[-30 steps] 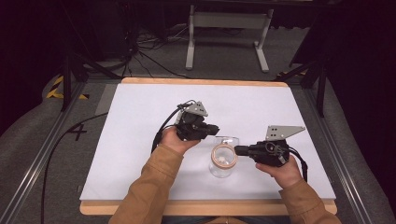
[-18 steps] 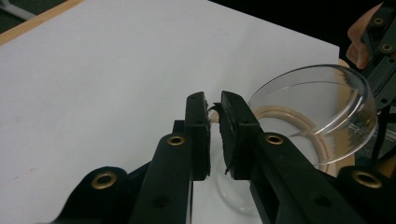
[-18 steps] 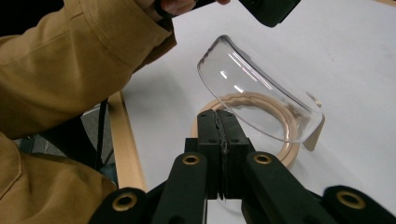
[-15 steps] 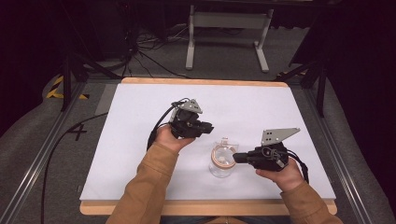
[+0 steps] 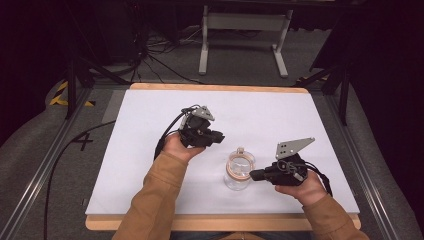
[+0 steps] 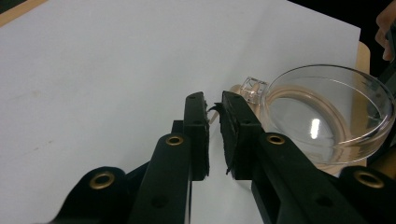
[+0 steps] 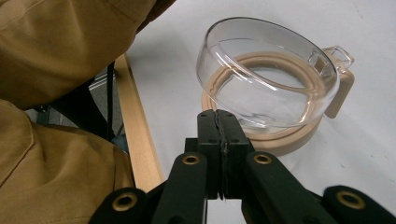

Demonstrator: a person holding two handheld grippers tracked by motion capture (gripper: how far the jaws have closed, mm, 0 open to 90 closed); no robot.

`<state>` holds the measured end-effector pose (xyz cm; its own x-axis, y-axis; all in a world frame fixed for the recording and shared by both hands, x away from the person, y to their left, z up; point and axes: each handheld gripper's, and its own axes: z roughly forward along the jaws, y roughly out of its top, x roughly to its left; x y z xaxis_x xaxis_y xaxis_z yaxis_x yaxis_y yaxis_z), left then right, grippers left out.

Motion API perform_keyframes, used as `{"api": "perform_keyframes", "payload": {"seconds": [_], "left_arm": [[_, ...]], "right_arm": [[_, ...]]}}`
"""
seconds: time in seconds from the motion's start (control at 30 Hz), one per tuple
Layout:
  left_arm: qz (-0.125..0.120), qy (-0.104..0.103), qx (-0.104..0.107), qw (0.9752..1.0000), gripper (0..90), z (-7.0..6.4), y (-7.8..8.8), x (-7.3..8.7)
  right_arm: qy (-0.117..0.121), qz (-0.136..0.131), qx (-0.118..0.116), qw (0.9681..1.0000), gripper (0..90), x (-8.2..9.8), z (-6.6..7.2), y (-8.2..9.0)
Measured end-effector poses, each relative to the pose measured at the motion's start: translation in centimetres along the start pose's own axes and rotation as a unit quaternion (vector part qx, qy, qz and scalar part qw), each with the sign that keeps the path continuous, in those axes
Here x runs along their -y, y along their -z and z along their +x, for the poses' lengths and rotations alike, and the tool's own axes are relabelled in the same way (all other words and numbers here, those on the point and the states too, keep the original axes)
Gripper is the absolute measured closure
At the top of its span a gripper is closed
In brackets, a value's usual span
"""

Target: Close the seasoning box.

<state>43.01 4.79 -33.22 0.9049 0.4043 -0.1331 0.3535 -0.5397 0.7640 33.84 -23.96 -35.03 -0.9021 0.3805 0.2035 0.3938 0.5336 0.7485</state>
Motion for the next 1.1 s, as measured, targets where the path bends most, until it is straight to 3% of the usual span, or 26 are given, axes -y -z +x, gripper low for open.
{"api": "perform_keyframes", "payload": {"seconds": [0.23, 0.5, 0.83, 1.1], "left_arm": [[0.001, 0.003, 0.0, 1.0, 80.7, 0.1, 0.0, 0.1], [0.001, 0.001, -0.002, 1.0, 78.7, 0.1, 0.2, 0.1], [-0.014, 0.016, -0.034, 0.9992, 72.1, 0.0, 2.0, 1.6], [-0.021, 0.041, -0.066, 0.9968, 68.9, 0.2, 4.3, 3.8]], "right_arm": [[-0.005, 0.008, 0.002, 1.0, 89.2, 0.1, -0.1, 0.0], [-0.002, -0.002, 0.003, 1.0, 89.1, 0.1, -0.2, 0.3], [-0.008, -0.039, 0.014, 0.9991, 81.8, -0.8, -1.2, 2.2], [-0.009, -0.062, 0.057, 0.9964, 77.4, -1.6, -3.4, 4.1]]}}
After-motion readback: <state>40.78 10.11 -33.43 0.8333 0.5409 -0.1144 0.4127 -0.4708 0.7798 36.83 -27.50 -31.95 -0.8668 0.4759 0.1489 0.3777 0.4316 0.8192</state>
